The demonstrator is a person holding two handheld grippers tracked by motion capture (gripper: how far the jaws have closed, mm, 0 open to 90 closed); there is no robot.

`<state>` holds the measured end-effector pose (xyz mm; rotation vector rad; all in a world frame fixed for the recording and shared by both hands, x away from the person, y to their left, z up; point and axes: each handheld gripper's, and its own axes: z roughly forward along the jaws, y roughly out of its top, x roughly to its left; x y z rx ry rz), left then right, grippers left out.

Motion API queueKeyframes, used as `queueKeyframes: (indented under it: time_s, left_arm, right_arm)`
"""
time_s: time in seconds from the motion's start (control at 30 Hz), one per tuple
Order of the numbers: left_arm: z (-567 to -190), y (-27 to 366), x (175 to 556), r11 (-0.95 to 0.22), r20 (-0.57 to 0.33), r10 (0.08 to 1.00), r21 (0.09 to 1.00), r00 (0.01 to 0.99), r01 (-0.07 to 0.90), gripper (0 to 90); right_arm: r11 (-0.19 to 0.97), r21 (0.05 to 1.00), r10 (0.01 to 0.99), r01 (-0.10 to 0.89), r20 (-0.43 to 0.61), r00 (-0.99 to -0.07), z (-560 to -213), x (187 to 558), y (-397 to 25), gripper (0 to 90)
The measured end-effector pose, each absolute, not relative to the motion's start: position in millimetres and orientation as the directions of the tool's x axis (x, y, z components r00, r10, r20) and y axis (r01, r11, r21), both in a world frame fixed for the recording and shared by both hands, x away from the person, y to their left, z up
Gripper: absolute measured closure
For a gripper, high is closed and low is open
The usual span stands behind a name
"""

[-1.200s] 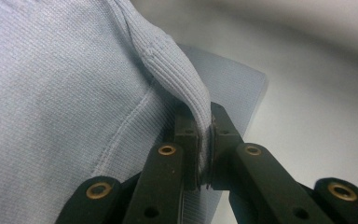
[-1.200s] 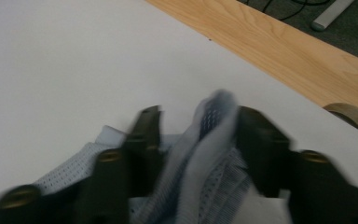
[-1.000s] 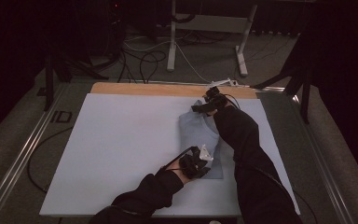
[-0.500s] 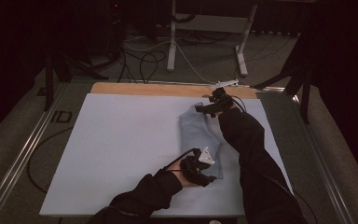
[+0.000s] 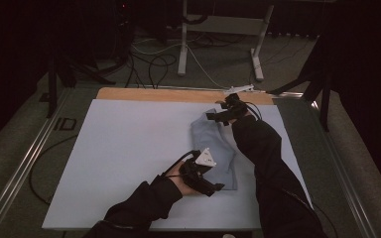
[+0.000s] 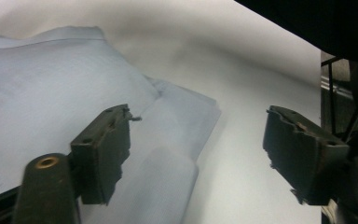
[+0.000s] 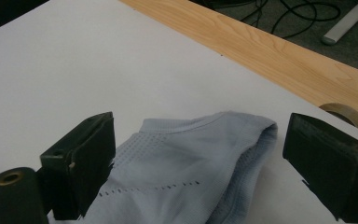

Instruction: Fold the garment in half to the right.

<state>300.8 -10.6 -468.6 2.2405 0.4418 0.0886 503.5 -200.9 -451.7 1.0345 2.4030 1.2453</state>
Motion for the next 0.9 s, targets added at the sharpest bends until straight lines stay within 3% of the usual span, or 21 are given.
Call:
queueKeyframes:
  time_s: [0.23,0.43,0.9]
  left_arm:
    - [-463.1,21.4,306.1,-0.554,-0.118,0.332,0.778,0.936,0.295,13.8]
    - [-463.6,43.9,305.7,-0.552,-0.088,0.353,0.784,0.931,0.284,1.2]
    - [-469.2,102.4,301.7,-0.529,-0.084,0.435,0.782,0.896,0.330,0.3]
  right_arm:
    - [0.379,0.792,0.691,0.478,0.102,-0.716,-451.2,499.9,-203.1,9.2]
    - [0.381,0.796,0.685,0.470,0.098,-0.722,-449.7,496.2,-204.0,9.3]
    - [0.406,0.795,0.668,0.452,0.080,-0.740,-450.3,489.8,-199.2,9.3]
